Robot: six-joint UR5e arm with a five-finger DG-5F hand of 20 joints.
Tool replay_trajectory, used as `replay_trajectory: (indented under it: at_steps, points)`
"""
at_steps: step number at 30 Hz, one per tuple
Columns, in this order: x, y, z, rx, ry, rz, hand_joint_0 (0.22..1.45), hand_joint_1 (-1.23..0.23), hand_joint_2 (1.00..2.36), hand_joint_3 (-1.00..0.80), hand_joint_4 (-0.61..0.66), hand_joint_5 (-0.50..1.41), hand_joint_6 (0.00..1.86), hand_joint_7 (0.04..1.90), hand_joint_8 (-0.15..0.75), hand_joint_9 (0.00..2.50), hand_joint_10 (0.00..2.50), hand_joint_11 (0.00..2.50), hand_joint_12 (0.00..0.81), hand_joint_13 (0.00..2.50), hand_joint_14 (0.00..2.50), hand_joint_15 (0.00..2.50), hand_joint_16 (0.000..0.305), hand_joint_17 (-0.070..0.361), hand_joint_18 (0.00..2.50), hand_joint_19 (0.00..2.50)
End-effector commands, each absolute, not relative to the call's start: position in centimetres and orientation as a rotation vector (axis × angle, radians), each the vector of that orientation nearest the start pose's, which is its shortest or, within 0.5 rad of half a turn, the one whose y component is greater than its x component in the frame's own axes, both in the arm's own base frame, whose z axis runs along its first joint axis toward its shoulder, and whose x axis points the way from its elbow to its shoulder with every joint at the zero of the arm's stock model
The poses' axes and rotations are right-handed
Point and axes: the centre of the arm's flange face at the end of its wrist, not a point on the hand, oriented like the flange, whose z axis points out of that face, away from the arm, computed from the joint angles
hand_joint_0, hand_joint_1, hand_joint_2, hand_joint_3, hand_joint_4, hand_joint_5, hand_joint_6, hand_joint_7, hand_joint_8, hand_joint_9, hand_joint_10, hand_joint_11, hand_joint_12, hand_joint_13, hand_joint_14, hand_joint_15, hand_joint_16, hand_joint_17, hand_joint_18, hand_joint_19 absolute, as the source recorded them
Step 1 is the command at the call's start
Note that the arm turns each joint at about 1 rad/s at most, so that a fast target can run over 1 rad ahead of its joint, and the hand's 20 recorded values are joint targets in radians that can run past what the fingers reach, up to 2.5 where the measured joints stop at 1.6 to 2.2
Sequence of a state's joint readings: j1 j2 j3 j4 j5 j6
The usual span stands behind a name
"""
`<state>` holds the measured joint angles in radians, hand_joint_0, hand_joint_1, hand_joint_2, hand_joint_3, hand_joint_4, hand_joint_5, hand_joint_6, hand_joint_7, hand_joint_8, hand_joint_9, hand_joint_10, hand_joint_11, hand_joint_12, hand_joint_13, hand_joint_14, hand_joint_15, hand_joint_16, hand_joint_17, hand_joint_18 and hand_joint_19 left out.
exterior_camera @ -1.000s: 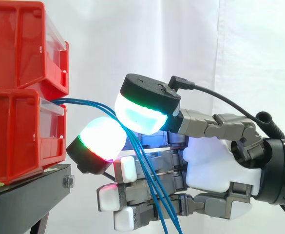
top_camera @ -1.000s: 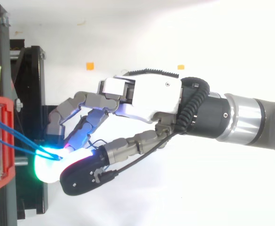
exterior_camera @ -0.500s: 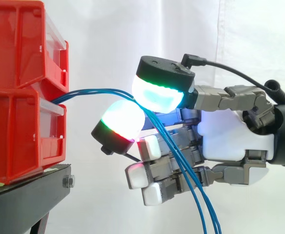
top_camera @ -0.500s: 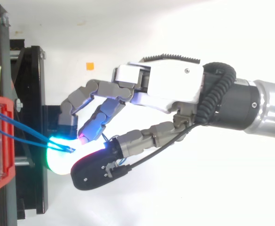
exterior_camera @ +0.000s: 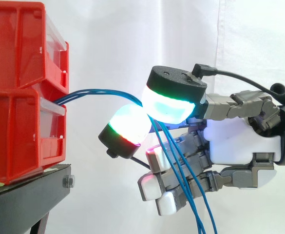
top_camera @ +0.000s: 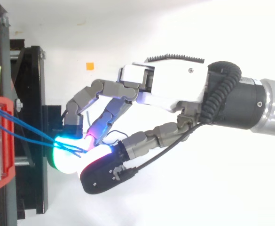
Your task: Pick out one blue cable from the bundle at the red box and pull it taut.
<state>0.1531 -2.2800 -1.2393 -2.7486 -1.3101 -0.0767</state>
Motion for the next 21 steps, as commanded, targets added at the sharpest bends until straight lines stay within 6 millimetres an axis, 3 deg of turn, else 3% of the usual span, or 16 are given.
replay_trajectory:
  at_steps: [1,6,21]
  points:
    - [75.51,-4.41,24.2,1.196,1.156,1.082,0.74,-0.84,1.01,-0.35,-0.14,-0.15,0.96,0.83,0.284,1.05,0.03,0.74,0.357,0.95,0.02,0.49,0.046,0.103,0.88,0.48]
    - [75.5,-4.41,24.16,1.191,1.157,1.078,0.76,-0.85,1.0,-0.5,-0.13,-0.15,0.96,0.83,0.281,1.06,0.03,0.74,0.355,0.96,0.02,0.49,0.045,0.102,0.9,0.49]
    - [75.53,-4.42,24.19,1.192,1.153,1.08,0.58,-0.85,1.0,-0.5,0.04,-0.13,0.93,0.75,0.28,1.11,0.03,0.76,0.36,0.99,0.02,0.51,0.046,0.105,0.92,0.51]
